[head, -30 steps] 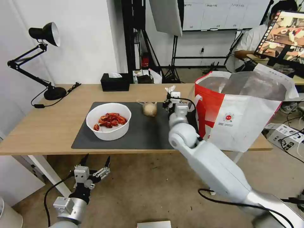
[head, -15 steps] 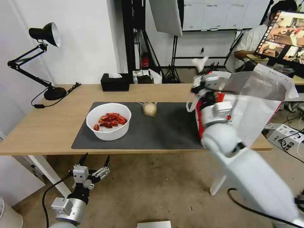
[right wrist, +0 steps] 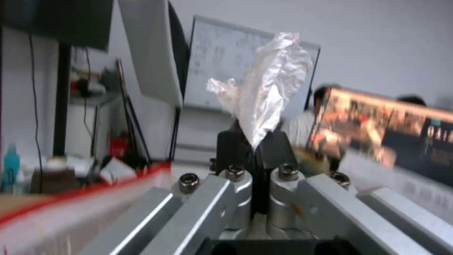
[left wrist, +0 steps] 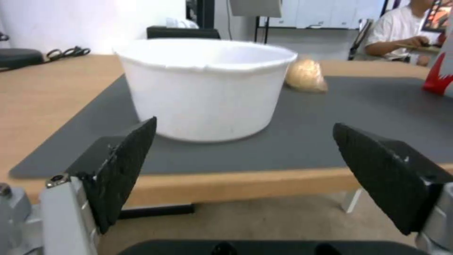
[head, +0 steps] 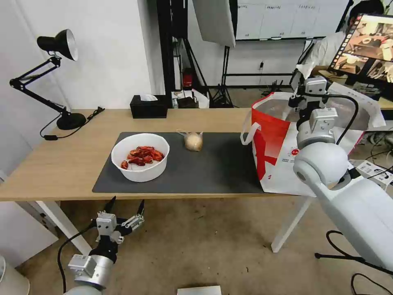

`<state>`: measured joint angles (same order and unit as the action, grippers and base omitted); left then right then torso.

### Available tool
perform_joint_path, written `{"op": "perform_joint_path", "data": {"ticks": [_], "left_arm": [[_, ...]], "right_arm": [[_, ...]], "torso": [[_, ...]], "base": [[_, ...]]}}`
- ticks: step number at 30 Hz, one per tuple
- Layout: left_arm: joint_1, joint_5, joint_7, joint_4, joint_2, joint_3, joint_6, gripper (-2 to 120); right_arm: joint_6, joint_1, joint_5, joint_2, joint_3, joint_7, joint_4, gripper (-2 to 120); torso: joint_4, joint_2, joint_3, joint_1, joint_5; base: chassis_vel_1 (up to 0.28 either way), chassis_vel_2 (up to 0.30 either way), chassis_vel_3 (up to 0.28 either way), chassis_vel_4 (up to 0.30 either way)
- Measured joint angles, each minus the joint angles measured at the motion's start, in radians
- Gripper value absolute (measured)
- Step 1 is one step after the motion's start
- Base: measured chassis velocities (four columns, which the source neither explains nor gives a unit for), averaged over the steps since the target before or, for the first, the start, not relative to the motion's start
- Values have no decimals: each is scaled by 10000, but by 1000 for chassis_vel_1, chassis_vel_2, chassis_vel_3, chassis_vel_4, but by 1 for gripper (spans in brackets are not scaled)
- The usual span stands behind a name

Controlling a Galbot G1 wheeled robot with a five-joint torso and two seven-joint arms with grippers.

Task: Pick up the trash from the table and place it into the takeout bag.

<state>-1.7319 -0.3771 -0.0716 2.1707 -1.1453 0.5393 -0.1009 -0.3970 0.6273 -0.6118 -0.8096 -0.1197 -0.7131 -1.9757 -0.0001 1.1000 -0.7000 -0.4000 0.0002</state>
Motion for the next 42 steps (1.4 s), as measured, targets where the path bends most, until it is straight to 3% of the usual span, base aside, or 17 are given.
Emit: {"op": "perform_joint_path", "data": {"ticks": [5,11,17,18,23,26,31,33,36,42], "left_arm": [[54,-132,-8,24,177,99,103,100],[5,-93,-13,80,128,12,151,100],[4,-60,-16,50,68,-41,175,100],[4,-58,-19,40,56,-42,182,100],[-29,-50,-21,41,22,-40,203,100],[-84,-41,-26,91,2,-4,206,100],[-134,-42,-31,185,-3,81,210,100],[-161,-45,-35,240,-30,127,210,100],[-177,-45,-37,289,-68,138,210,100],[-187,-31,-37,322,-125,140,201,100]], "right_arm": [[-385,76,-671,79,31,-243,-133,13],[-776,81,-977,464,-19,-292,-400,39],[-825,139,-1040,506,-108,-270,-475,55],[-834,139,-1091,507,-112,-266,-477,64],[-837,155,-1141,492,-113,-257,-517,78],[-828,239,-1202,465,-123,-257,-597,92],[-125,428,-1607,491,-293,188,-883,100],[845,818,-2007,589,-569,1235,-1412,100],[1566,1351,-2248,736,-817,2132,-1974,100],[2315,2182,-2360,900,-1094,3110,-2551,100]], "torso": [[0,0,0,0,-1],[1,0,0,0,-3],[1,0,0,0,-3],[1,0,0,0,-2],[1,0,0,0,-2],[1,0,0,0,-2],[1,-1,0,0,-1],[2,-1,0,0,-3],[1,-1,0,0,-3],[1,-1,1,0,-3]], "base": [[0,0,0,0],[0,0,0,0],[0,0,0,0],[0,0,0,0],[0,0,0,0],[0,0,0,0],[0,0,0,0],[0,0,0,0],[0,0,0,0],[0,0,0,0]]}}
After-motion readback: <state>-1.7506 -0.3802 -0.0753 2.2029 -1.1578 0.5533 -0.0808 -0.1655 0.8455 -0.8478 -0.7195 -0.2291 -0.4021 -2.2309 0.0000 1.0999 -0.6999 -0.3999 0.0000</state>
